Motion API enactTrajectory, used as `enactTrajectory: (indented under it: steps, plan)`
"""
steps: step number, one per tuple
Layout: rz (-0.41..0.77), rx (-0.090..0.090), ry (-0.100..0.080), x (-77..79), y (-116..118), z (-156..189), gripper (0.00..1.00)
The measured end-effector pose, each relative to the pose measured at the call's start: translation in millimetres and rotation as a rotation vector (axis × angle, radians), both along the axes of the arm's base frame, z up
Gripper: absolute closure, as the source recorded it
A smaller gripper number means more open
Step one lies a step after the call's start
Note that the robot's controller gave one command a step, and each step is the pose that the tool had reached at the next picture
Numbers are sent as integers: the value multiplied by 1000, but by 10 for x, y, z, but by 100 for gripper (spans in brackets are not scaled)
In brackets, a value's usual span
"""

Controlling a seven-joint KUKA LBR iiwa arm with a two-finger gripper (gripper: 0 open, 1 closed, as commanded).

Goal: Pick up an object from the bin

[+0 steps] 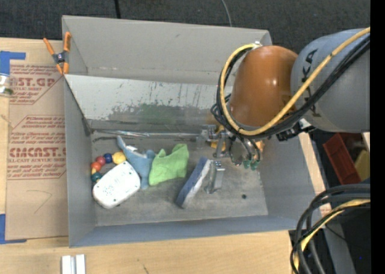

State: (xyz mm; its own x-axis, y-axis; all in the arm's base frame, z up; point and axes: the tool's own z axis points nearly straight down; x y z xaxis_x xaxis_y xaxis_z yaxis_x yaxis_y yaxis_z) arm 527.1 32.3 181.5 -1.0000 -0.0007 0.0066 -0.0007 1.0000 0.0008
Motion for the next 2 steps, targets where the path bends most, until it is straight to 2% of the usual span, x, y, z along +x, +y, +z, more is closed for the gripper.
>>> enactTrajectory:
  steps: [1, 2]
  plan:
    - [-1, 0, -8, 16, -1, 44, 0]
    - [-10, -1, -16, -32, 38, -21, 0]
